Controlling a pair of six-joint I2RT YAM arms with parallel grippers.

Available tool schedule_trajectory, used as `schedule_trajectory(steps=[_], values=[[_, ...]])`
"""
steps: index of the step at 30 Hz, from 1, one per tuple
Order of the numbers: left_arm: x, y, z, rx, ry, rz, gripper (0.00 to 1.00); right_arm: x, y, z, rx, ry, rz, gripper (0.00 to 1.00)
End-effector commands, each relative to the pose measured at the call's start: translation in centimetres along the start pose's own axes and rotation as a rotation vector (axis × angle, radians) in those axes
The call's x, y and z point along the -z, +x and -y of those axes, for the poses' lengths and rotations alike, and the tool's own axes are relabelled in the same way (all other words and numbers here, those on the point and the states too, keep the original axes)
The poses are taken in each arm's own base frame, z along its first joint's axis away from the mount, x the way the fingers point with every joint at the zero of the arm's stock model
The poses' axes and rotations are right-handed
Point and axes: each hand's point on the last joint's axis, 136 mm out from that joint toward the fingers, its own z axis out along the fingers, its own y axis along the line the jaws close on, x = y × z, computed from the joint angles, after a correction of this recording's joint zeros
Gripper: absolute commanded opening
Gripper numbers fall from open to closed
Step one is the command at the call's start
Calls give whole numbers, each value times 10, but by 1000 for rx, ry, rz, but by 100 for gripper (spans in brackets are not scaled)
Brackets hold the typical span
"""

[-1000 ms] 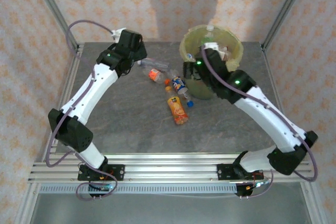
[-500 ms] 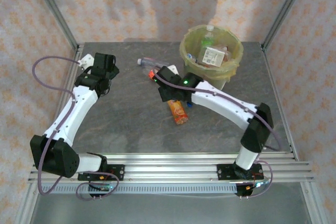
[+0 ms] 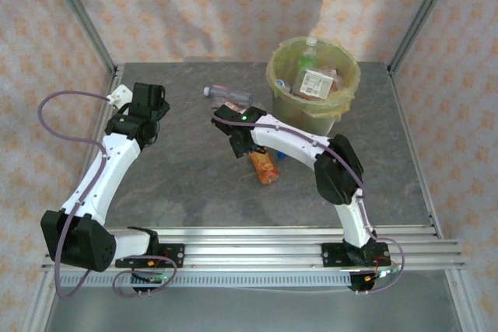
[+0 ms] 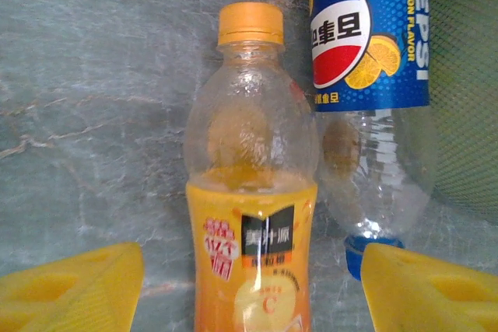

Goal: Put the plastic bottles in the bin

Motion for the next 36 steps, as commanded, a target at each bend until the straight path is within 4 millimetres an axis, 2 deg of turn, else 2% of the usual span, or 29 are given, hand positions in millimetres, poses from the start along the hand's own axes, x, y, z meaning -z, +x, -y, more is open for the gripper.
schedule_trajectory(steps=[1,8,25,29,32,36], values=[[0,-6,-9,25,-27,34,100,-12,0,0,9,-1,-44,73],[-3,-2,-9,21,-27,19,100,-37,-1,0,1,1,-89,71],[-6,0,-7,17,-25,6,100,-80,22,-32,62,-72,-217,68],[-7,0,-7,17,-26,6,100,-81,25,-36,77,-83,-227,68],[-7,0,-7,17,-27,4,100,-77,25,-38,84,-87,-224,59],[-7,0,-8,12,-32,4,100,-53,18,-39,98,-96,-181,47]])
